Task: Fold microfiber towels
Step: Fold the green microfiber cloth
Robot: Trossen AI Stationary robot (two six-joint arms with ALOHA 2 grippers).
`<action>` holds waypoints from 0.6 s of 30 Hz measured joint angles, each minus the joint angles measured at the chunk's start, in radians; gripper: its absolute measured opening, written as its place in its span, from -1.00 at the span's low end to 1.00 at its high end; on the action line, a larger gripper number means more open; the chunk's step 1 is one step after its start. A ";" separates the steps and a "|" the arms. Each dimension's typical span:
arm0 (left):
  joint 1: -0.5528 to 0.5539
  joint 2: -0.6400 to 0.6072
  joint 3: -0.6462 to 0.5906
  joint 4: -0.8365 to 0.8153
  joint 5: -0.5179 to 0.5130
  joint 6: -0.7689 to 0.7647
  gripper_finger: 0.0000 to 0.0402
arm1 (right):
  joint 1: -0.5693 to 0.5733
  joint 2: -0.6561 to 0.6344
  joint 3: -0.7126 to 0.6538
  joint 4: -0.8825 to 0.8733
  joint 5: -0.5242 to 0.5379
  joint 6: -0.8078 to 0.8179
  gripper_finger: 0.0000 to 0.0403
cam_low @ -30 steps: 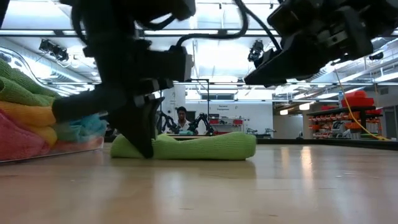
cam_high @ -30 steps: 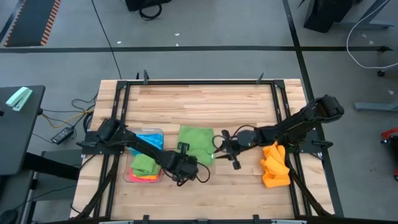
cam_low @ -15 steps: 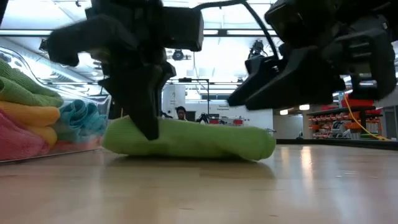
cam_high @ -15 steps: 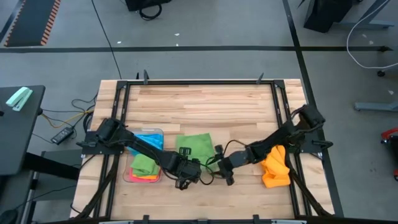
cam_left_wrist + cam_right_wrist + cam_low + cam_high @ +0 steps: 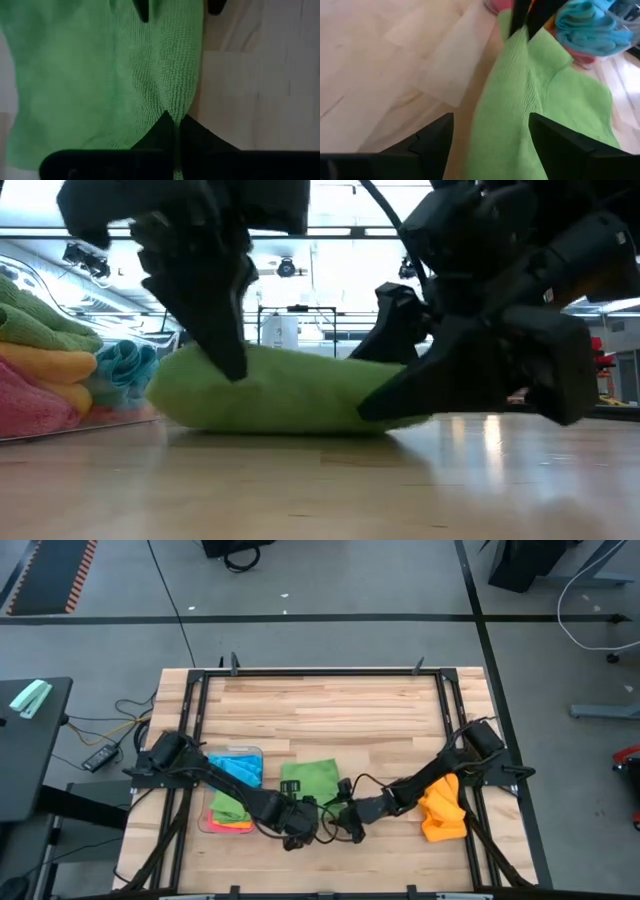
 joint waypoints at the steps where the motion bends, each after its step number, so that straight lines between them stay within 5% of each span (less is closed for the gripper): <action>1: -0.006 -0.007 0.000 -0.010 -0.009 -0.003 -0.94 | -0.002 0.009 0.000 0.009 0.005 0.002 0.32; 9: -0.018 -0.026 -0.001 0.001 -0.024 -0.024 -0.84 | -0.047 0.024 -0.001 0.007 0.009 0.034 0.22; 18: -0.018 -0.026 -0.001 -0.050 -0.025 -0.055 -0.93 | -0.105 0.023 -0.002 -0.027 -0.125 0.082 -0.16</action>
